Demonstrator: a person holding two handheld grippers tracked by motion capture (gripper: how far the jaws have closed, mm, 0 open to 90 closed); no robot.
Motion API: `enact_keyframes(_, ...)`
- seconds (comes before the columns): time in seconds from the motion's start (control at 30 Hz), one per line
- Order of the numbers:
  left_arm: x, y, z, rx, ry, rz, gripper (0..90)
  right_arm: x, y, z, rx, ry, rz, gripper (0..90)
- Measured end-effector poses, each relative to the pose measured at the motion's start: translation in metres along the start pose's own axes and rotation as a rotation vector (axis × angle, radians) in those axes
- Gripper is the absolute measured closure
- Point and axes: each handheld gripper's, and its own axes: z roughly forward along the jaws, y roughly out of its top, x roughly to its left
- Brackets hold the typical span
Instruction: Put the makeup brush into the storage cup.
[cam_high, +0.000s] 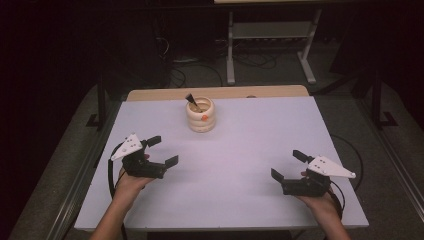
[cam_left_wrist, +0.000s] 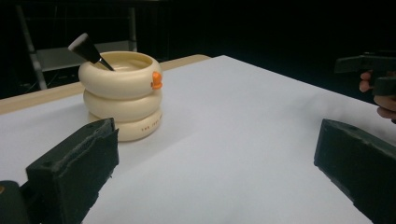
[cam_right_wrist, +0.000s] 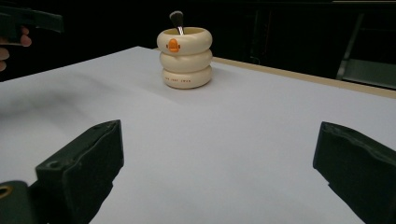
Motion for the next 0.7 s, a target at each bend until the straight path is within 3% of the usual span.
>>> enact_keyframes(0.7,-0.009,-0.021,-0.029,0.001,-0.034,0.002,0.0,0.000,0.000,0.000,-0.001,-0.005,-0.003,1.1)
